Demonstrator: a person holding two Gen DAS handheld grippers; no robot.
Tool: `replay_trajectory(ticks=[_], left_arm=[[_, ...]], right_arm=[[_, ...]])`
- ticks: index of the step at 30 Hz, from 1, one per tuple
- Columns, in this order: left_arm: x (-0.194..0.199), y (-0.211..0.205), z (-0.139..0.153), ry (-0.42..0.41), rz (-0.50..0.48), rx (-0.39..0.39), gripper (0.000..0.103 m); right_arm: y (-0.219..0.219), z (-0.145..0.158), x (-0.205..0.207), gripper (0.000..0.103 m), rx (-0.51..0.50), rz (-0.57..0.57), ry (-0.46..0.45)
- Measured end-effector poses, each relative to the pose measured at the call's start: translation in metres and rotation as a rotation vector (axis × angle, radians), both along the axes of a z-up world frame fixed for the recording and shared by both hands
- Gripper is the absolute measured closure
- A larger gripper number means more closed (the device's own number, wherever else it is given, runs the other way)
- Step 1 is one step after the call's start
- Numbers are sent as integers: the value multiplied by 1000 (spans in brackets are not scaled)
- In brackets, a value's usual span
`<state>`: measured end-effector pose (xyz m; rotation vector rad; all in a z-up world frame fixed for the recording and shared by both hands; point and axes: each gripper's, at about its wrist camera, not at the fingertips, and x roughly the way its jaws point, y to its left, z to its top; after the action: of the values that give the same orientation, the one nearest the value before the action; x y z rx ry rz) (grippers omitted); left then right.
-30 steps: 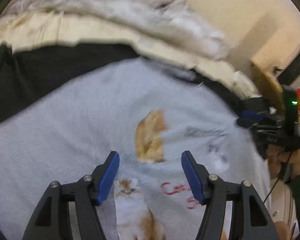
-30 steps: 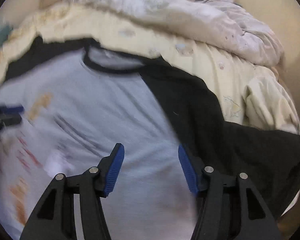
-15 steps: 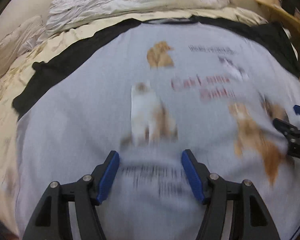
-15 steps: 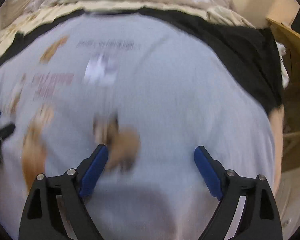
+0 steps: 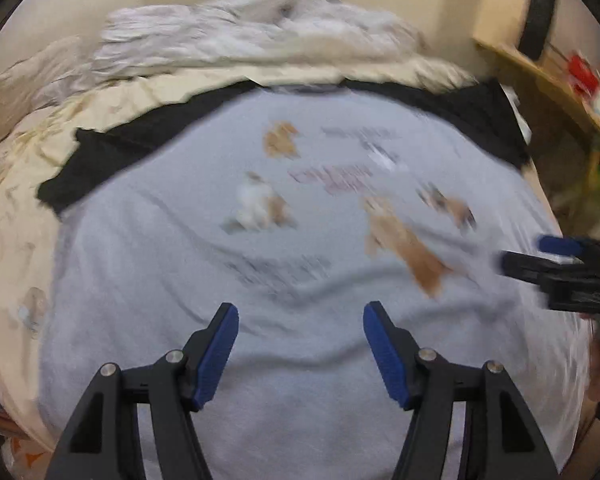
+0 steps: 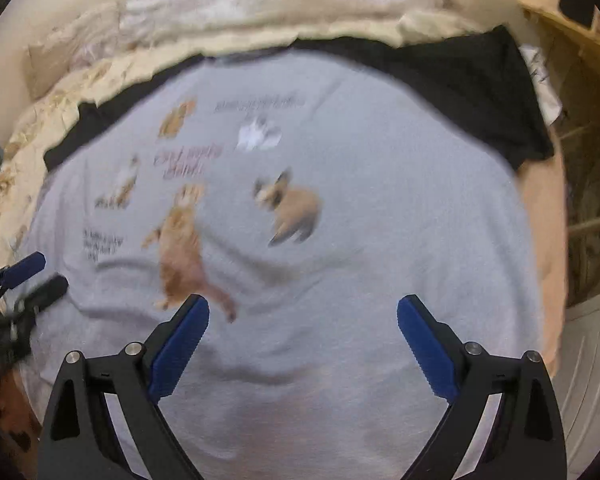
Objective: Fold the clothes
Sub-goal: 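Move both grippers across the printed front to the grey hem, then grasp the grey hem with both grippers and lift the sweatshirt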
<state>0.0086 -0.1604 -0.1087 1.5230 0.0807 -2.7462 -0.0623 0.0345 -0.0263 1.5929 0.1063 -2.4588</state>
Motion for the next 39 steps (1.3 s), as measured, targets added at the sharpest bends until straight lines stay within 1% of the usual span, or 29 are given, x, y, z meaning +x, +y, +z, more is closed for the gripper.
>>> replay_trajectory(ticks=[2, 3, 5, 7, 8, 11, 13, 14, 16, 17, 18, 20, 22, 23, 24, 26, 27, 29, 30, 31, 32, 34, 35, 36, 37, 39], left_arm=[[11, 13, -26, -83, -34, -39, 37], [23, 16, -31, -69, -36, -60, 37], [46, 21, -39, -47, -34, -92, 37], [67, 17, -36, -52, 2, -57, 37], [79, 16, -34, -53, 15, -53, 37], [105, 21, -29, -43, 22, -90, 37], [121, 23, -26, -43, 27, -94, 37], [128, 23, -23, -35, 27, -90, 37], [143, 17, -14, 15, 18, -64, 37], [154, 11, -6, 56, 16, -25, 37], [168, 1, 1, 104, 24, 16, 37], [190, -22, 10, 162, 73, 21, 37], [202, -50, 11, 169, 139, 33, 37], [208, -68, 9, 164, 178, 56, 37], [214, -88, 5, 151, 228, 97, 37], [220, -117, -5, 125, 310, 154, 37], [220, -124, -10, 126, 333, 152, 37], [213, -128, -14, 153, 316, 115, 38], [209, -127, -14, 170, 298, 109, 40], [204, -123, -11, 190, 261, 131, 45], [197, -118, -9, 197, 225, 148, 45], [181, -102, -9, 184, 156, 156, 45], [174, -95, -10, 168, 127, 148, 61], [169, -90, -14, 139, 119, 126, 77], [168, -90, -15, 120, 132, 122, 97], [169, -91, -14, 88, 155, 119, 100]], right_arm=[[-18, -26, 9, 6, 44, 20, -75], [-23, -35, 22, 6, 97, 35, -62], [-20, -32, 48, 6, 122, 23, 17], [-6, -32, 73, 6, 83, -10, 2], [-1, -31, 85, 6, 83, -9, 5], [15, -27, 121, 6, 81, -8, 12], [22, -26, 140, 6, 71, -11, -2], [25, -26, 148, 6, 75, -6, -6], [31, -26, 163, 5, 82, 6, -14], [34, -28, 168, 5, 83, 24, -11], [39, -29, 172, 5, 75, 41, 3], [49, -31, 174, 5, 33, 43, 17], [54, -33, 172, 3, 26, 45, 18], [56, -34, 172, 2, 29, 46, 21], [57, -35, 172, 1, 33, 43, 26], [60, -37, 172, 0, 42, 38, 37], [62, -37, 173, 0, 46, 37, 48], [67, -38, 174, 0, 49, 32, 58], [69, -38, 174, 0, 50, 29, 56], [70, -39, 174, 0, 53, 31, 57], [73, -39, 174, 0, 55, 33, 60], [79, -39, 175, 0, 50, 35, 68], [82, -40, 176, 0, 47, 35, 71], [85, -40, 176, 0, 44, 36, 74], [88, -40, 177, 0, 41, 37, 79], [95, -41, 178, 0, 38, 41, 92]])
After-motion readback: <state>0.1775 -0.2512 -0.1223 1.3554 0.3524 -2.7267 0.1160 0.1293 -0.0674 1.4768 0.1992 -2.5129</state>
